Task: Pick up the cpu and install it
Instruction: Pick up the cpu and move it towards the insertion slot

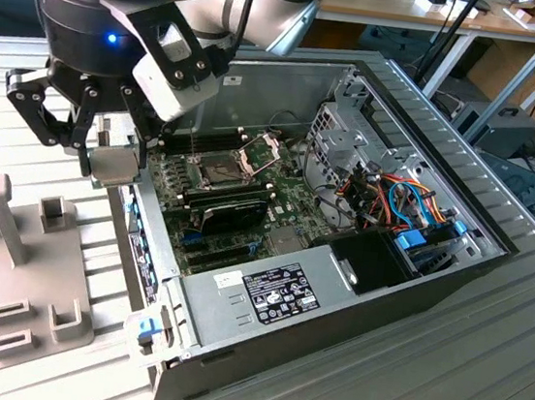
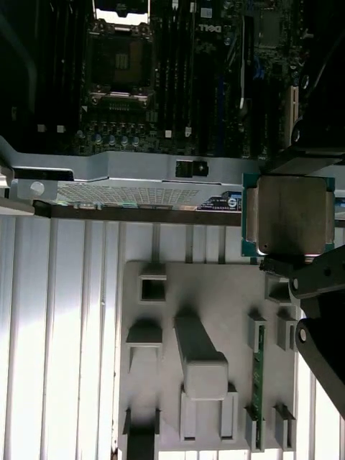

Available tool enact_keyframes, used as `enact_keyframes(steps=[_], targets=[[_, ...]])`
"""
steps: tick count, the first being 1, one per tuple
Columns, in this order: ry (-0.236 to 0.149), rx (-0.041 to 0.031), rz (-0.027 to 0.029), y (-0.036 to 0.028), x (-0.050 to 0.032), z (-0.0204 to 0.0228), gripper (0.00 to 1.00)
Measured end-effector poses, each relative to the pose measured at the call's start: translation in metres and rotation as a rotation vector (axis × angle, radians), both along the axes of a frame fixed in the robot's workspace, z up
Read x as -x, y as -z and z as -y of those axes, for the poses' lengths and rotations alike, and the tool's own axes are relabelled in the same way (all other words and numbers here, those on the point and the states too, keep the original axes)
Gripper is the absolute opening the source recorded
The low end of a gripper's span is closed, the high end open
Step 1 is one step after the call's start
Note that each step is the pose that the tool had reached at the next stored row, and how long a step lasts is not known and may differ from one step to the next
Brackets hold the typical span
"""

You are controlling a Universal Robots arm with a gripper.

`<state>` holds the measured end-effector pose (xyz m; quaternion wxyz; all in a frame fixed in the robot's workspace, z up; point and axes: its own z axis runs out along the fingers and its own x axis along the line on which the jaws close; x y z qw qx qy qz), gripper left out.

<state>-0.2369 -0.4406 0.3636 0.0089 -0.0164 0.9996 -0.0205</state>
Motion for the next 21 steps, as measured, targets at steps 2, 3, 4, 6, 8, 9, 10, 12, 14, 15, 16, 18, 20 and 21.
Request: enact_keyframes(steps=[2, 3, 4, 6, 8, 9, 10, 12, 14, 15, 16, 18, 20, 21], targets=[[0.0, 0.0, 0.0, 0.0, -0.0042, 0.0, 0.55], [0.0, 0.0, 0.0, 0.0, -0.0056, 0.0, 0.55], [0.0, 0.0, -0.0001, 0.0001, -0.0078, 0.0, 0.55], [0.0, 0.0001, -0.0001, 0.0001, -0.0112, 0.0, 0.55], [0.0, 0.0, 0.0, 0.0002, -0.0155, 0.0, 0.55], [0.0, -0.0001, 0.0, 0.0003, -0.0174, 0.0, 0.55], [0.0, 0.0, 0.0, 0.0003, -0.0197, 0.0, 0.55], [0.0, 0.0, -0.0001, 0.0003, -0.0246, 0.0, 0.55], [0.0, 0.0001, 0.0, 0.0004, -0.0315, 0.0, 0.55], [0.0, 0.0, 0.0, 0.0005, -0.035, 0.0, 0.55], [0.0, 0.0001, -0.0001, 0.0005, -0.0381, 0.0, 0.55], [0.0, 0.0, 0.0, 0.0006, -0.0434, 0.0, 0.55], [0.0, 0.0, -0.0001, 0.0007, -0.0487, 0.0, 0.55], [0.0, 0.0, 0.0, 0.0009, -0.0565, -0.0001, 0.55]])
